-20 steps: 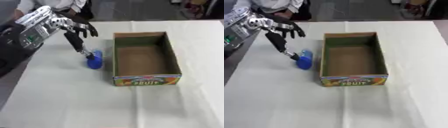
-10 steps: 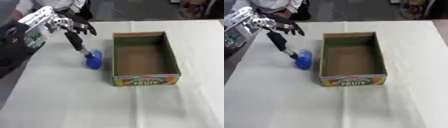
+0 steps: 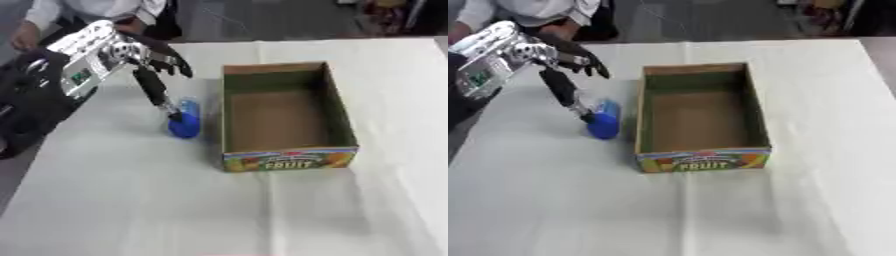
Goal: Pick up objects on the table and place them in the box.
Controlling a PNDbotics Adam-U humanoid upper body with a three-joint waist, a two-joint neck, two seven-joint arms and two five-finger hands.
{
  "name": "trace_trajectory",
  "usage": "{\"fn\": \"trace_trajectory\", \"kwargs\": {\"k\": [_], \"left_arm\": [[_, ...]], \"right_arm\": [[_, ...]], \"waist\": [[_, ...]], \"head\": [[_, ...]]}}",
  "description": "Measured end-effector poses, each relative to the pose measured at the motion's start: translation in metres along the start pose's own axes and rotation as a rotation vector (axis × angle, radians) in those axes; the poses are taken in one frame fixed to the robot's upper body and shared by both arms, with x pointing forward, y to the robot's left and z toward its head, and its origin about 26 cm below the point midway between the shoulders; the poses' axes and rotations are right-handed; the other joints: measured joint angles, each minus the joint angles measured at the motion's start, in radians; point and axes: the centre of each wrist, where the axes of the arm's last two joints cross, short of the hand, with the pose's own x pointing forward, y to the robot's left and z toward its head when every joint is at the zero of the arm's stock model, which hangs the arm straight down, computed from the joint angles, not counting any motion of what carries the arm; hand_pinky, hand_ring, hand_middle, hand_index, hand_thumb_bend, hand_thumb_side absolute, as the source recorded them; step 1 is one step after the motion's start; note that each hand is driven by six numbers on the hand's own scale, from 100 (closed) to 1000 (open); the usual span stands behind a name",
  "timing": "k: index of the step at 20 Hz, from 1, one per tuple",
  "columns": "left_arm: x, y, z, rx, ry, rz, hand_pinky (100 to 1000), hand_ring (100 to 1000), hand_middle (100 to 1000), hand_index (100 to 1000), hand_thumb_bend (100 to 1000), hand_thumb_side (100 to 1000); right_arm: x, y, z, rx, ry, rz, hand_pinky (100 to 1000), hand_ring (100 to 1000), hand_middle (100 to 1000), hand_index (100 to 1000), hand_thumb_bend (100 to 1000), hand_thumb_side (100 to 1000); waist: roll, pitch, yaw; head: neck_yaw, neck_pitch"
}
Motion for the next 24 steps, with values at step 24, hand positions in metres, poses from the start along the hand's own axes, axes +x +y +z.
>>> {"fn": "trace_trajectory", "kwargs": {"k": [24], "left_arm": [[-0.021, -0.025, -0.024, -0.067, 0.05, 0.011, 816, 858, 893, 956, 703, 469]], "right_arm": [[0.0, -0.001, -0.009, 0.009, -0.021, -0.025, 227, 512, 503, 601, 100, 887]], "waist": [[0.007, 0.012, -0.028]], "head": [[0.0, 0.007]]}}
